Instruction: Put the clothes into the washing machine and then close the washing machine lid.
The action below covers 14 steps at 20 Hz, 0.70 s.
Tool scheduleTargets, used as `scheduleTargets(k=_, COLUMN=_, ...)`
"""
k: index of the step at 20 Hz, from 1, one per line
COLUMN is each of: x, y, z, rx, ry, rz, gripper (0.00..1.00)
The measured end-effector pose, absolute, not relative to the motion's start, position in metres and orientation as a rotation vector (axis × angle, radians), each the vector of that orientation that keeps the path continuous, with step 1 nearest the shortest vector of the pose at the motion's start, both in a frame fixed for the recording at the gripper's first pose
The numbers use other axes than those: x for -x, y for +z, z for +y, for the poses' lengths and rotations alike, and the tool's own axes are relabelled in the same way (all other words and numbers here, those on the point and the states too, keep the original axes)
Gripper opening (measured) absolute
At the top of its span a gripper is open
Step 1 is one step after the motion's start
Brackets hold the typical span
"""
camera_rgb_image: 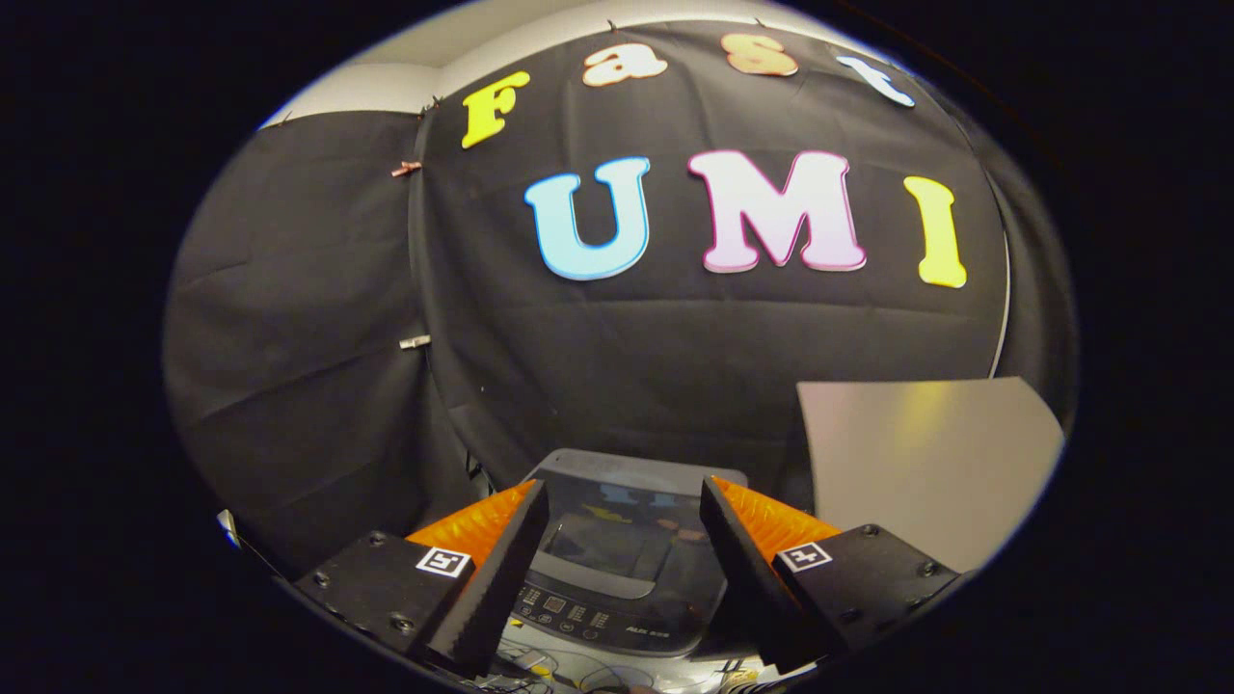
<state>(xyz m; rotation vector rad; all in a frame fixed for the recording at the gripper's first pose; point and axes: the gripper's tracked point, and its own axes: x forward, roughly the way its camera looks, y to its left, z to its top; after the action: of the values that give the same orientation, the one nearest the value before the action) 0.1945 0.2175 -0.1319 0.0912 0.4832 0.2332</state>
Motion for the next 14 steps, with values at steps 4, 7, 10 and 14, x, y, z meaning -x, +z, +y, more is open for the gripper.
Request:
scheduleTargets(k=4, x=-0.168, y=-0.081, z=0.180, rx=-0.058, ry=0.212, rz=0.335, gripper=0.99)
scheduleTargets(k=7, x=-0.147, y=-0.049, z=0.144, rx=-0.039, ry=0.182, rz=0.232, gripper=0.99)
scheduleTargets(k=10, x=-0.116, y=-0.024, z=0.111, rx=-0.023, ry=0.144, rz=0.147, gripper=0.99)
scheduleTargets(k=14, x=-0.078, y=-0.004, z=0.071, rx=0.017, ry=0.088, rz=0.078, gripper=0.98)
